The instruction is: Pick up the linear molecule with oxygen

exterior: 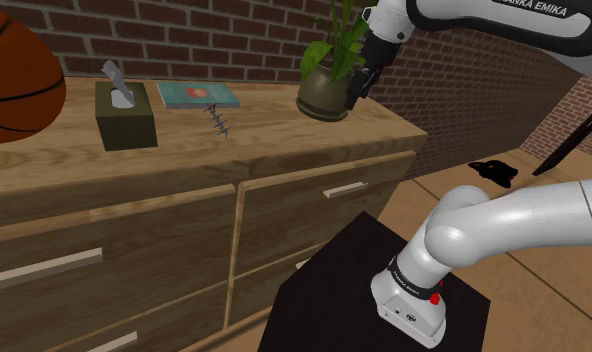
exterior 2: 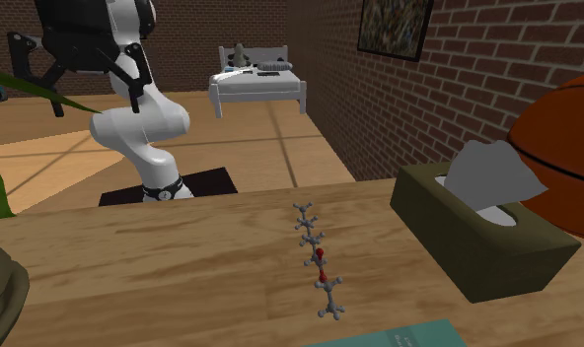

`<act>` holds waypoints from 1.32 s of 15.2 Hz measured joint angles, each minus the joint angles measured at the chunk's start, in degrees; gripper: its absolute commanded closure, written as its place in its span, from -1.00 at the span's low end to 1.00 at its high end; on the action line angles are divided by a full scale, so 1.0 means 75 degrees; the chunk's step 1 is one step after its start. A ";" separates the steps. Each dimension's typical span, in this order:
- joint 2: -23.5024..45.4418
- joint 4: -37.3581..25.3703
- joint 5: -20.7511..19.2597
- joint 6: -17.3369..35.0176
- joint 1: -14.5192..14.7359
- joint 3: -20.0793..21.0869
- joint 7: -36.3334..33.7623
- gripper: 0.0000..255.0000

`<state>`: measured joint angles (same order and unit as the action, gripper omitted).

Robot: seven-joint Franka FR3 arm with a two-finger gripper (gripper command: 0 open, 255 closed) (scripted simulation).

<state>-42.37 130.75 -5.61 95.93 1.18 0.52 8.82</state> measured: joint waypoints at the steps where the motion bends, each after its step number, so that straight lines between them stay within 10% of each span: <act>1: 0.0000 0.0000 0.0000 0.0000 0.0000 0.0000 0.0000 -1.00; 20: 0.4044 -0.2030 0.0125 0.2495 0.0450 0.1409 -0.1735 -1.00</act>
<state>-12.04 115.53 -4.67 114.65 4.56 11.09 -4.19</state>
